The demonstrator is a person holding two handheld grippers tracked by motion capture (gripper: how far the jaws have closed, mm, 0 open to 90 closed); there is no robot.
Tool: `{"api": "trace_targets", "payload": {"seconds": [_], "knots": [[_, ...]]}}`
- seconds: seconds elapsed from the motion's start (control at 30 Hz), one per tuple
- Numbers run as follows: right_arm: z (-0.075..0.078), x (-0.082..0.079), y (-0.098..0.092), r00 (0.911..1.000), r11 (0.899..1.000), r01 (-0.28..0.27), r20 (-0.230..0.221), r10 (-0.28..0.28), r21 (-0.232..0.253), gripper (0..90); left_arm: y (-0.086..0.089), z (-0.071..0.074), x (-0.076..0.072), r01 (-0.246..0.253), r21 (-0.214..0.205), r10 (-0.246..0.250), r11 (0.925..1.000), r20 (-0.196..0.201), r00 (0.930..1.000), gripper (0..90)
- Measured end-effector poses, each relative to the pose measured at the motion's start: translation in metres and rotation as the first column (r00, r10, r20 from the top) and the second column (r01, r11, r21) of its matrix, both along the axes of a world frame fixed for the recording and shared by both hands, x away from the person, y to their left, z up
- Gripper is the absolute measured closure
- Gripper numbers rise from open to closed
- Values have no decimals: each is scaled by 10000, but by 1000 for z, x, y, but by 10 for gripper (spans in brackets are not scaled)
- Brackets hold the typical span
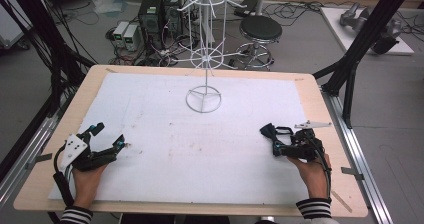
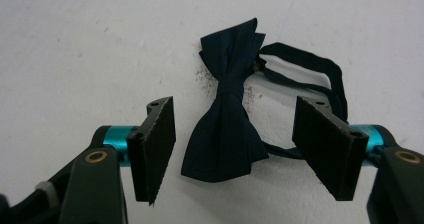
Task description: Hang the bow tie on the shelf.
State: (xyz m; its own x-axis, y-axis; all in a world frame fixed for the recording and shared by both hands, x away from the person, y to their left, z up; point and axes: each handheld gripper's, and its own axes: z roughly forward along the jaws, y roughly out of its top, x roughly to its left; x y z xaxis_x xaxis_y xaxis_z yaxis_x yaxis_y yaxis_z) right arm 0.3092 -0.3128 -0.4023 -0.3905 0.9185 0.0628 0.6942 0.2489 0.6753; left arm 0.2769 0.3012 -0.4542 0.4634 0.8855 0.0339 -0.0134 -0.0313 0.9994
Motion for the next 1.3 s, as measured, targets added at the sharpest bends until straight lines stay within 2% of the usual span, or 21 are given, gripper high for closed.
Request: {"api": "trace_targets", "payload": {"seconds": [0.2, 0.3, 0.43, 0.73, 1.0, 1.03, 1.17, 1.23, 1.3], "knots": [[-5, 4, -1, 9985, 10000, -24, -548, 20, -76, 387, 0, 0, 0, 1, 5, -1, 10000, 1, 10000, 160], [-7, 6, -1, 9970, 9997, -25, -775, 4, -261, 403, 0, 0, 0, 1, 14, -1, 10000, 1, 10000, 160], [-9, 8, -2, 9946, 9996, -71, -1042, 44, -258, 459, 0, 0, 0, 0, 11, 0, 10000, 0, 10000, 160], [-13, 11, -1, 9884, 9994, -120, -1515, 72, -310, 523, 0, 0, 0, -1, 21, 1, 10000, -3, 10000, 160], [-14, 11, -1, 9878, 9983, -118, -1557, 29, -564, 623, 0, 0, 0, -6, 14, 6, 10000, -1, 10000, 160], [-14, 11, -1, 9872, 9980, -55, -1594, -47, -635, 671, 0, 0, 0, -6, 17, 6, 10000, -1, 10000, 160], [-14, 11, -1, 9873, 9972, -104, -1588, -14, -737, 739, 0, 0, 0, -6, 16, 6, 10000, 0, 10000, 160], [-13, 10, 1, 9871, 9963, -179, -1597, 43, -842, 835, 0, 0, 0, -6, 24, 6, 10000, -3, 10000, 161], [-13, 10, 1, 9872, 9965, -200, -1592, 68, -815, 842, 0, 0, 0, -3, 47, 3, 10000, -4, 10000, 160]]}}
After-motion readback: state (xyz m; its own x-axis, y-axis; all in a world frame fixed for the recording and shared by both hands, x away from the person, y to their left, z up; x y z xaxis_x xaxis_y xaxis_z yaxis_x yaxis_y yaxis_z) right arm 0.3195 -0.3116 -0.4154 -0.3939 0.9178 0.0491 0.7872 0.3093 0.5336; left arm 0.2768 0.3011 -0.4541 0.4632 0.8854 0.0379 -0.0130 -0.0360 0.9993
